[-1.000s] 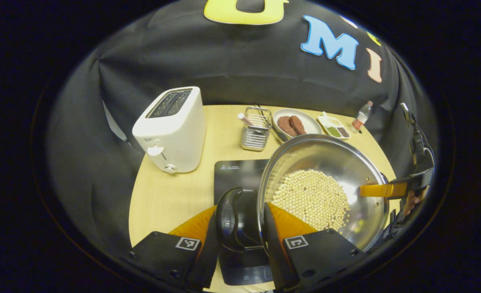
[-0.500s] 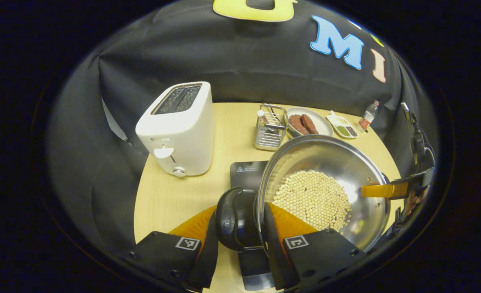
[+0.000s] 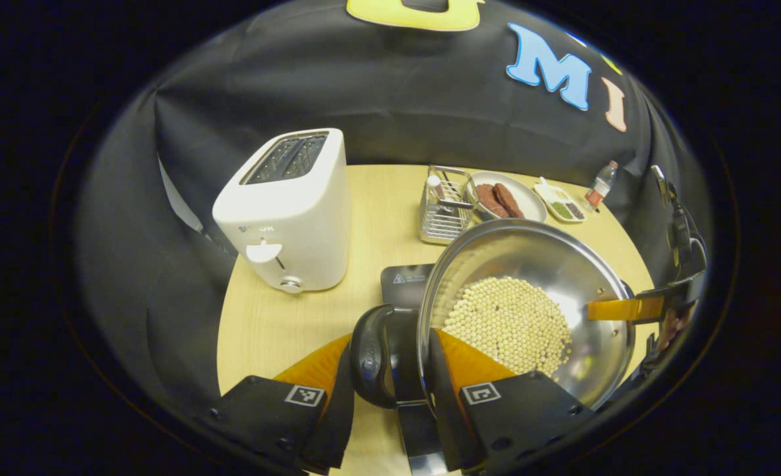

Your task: First push the handle of the pot to place it horizontally, then grasp the pot with both hands and set it on the induction cooktop.

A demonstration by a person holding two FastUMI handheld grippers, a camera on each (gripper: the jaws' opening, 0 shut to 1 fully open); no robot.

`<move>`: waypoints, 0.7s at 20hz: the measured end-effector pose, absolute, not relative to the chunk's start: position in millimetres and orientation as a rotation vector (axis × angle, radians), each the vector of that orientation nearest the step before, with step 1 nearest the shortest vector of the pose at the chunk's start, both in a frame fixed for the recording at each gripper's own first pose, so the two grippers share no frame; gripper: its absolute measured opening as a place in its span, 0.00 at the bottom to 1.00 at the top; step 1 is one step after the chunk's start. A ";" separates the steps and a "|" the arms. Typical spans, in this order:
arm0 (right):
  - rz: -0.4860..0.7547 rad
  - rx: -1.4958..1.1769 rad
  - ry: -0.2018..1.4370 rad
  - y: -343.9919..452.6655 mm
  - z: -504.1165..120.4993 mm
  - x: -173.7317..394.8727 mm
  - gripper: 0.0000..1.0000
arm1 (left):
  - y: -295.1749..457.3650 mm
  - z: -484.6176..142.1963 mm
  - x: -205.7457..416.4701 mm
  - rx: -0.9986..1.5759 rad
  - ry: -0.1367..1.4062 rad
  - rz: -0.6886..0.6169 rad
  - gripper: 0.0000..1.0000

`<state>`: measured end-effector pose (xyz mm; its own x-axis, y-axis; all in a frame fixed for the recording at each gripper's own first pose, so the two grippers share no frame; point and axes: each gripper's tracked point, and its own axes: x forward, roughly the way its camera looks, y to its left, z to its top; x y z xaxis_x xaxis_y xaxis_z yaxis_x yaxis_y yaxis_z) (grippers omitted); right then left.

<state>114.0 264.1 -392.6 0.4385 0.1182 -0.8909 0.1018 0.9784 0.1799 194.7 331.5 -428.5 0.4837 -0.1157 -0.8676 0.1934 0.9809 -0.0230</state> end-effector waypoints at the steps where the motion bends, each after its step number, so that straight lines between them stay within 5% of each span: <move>1: 0.009 0.219 1.119 264.0 -392.7 113.5 0.54 | 330.9 -429.2 195.3 0.081 1.049 -0.190 0.58; 14: 0.020 0.206 1.048 262.2 -399.4 118.1 0.54 | 333.7 -443.2 189.8 0.015 1.004 -0.204 0.61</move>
<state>118.1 262.2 -399.4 0.5009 0.1140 -0.8579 0.0819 0.9806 0.1781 189.8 333.7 -443.2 0.5191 -0.1634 -0.8390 0.1772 0.9808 -0.0814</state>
